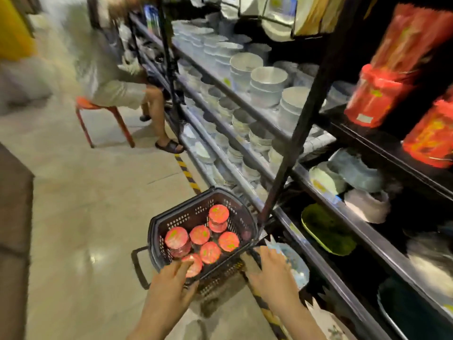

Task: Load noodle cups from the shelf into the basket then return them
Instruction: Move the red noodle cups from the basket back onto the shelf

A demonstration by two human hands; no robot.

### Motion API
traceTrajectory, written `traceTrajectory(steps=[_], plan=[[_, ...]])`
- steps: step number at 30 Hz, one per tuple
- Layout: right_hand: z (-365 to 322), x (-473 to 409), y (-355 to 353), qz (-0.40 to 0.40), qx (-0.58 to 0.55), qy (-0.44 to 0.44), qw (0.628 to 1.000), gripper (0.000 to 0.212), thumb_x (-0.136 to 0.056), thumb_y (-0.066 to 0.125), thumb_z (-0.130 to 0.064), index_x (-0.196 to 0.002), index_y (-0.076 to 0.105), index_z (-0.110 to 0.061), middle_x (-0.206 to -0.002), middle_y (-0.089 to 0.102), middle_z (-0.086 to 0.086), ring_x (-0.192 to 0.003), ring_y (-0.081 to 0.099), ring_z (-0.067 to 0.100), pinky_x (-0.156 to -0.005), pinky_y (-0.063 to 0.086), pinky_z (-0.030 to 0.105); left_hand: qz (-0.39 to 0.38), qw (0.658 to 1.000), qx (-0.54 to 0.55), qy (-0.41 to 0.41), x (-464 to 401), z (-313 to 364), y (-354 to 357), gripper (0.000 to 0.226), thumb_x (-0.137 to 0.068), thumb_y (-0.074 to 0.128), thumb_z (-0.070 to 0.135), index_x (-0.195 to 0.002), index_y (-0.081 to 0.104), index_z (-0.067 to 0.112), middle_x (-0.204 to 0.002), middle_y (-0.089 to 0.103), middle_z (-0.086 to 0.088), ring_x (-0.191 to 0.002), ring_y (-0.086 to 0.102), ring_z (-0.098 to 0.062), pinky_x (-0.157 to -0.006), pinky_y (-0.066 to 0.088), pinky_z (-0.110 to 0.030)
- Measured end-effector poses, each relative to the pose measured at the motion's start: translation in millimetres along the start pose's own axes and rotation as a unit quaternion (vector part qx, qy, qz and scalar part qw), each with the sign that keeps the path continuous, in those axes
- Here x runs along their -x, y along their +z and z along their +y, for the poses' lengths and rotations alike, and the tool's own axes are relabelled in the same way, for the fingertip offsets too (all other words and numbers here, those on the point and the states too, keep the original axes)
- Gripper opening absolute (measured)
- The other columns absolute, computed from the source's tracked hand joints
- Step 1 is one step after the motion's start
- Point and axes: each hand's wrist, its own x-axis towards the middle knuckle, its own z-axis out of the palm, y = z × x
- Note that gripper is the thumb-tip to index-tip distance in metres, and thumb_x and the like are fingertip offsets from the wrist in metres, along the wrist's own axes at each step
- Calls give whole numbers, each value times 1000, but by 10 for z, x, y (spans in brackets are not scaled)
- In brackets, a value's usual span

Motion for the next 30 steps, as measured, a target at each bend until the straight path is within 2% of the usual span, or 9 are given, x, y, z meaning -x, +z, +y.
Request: traceTrajectory(steps=[8,11,14,16,18,20,24,27,30], plan=[[-360,-975,372,-78,20,-25,996,56,-91,51,-45,-140,33,-25,-138,39,-4,-131,34,18,-105,32,27,-24,999,24,-35,-843,-570,38,39,-70,43,46,-98,58,22,-79,64,4,-62,65,-15,-48,49,-19],[-327,-1247,555,-122,0,-12,992,54,-90,54,-40,-138,37,-24,-136,42,-3,-129,37,17,-103,35,28,-60,996,33,-61,-1053,-788,240,42,-74,43,43,-99,62,16,-82,64,-1,-65,65,-21,-49,51,-24],[-267,-1555,753,-172,-8,13,985,53,-87,52,-43,-136,41,-25,-134,44,-3,-126,40,17,-98,36,27,-98,987,56,-118,-1139,-943,518,43,-78,45,43,-104,64,14,-87,64,-3,-73,65,-24,-57,54,-32],[-213,-1846,875,-199,-10,18,980,52,-86,54,-44,-134,44,-25,-133,45,-3,-123,42,17,-95,38,28,-124,976,74,-161,-1216,-1021,713,45,-79,46,42,-106,65,11,-87,65,-4,-75,65,-25,-60,54,-33],[-132,-2229,984,-228,-7,25,973,54,-87,60,-39,-135,44,-20,-134,46,1,-124,44,19,-97,38,29,-134,967,77,-201,-1314,-1093,938,48,-76,44,42,-102,66,8,-82,65,-6,-67,65,-26,-53,53,-29],[-30,-2690,1117,-246,-9,32,969,56,-86,64,-36,-134,46,-14,-131,48,6,-125,45,24,-99,37,31,-136,953,94,-254,-1423,-1152,1186,45,-75,50,38,-104,65,6,-83,65,-8,-66,65,-29,-51,53,-30],[195,-3630,1564,-292,19,18,956,62,-84,66,-38,-135,44,-13,-129,50,11,-122,46,29,-97,39,37,-131,918,132,-349,-1747,-1353,1758,43,-75,71,19,-113,61,3,-92,64,-16,-80,64,-37,-63,53,-38],[290,-4296,1973,-294,30,26,955,56,-85,65,-35,-132,45,-14,-127,48,13,-119,47,31,-92,40,39,-113,897,140,-404,-2052,-1578,2241,48,-76,69,20,-119,55,2,-94,62,-19,-85,62,-41,-67,54,-43],[438,-4785,2452,-309,62,18,949,62,-84,67,-36,-135,42,-11,-130,46,17,-120,47,34,-94,40,41,-104,870,143,-460,-2337,-1796,2756,52,-81,63,22,-126,49,-1,-107,59,-23,-96,58,-42,-76,50,-46]])
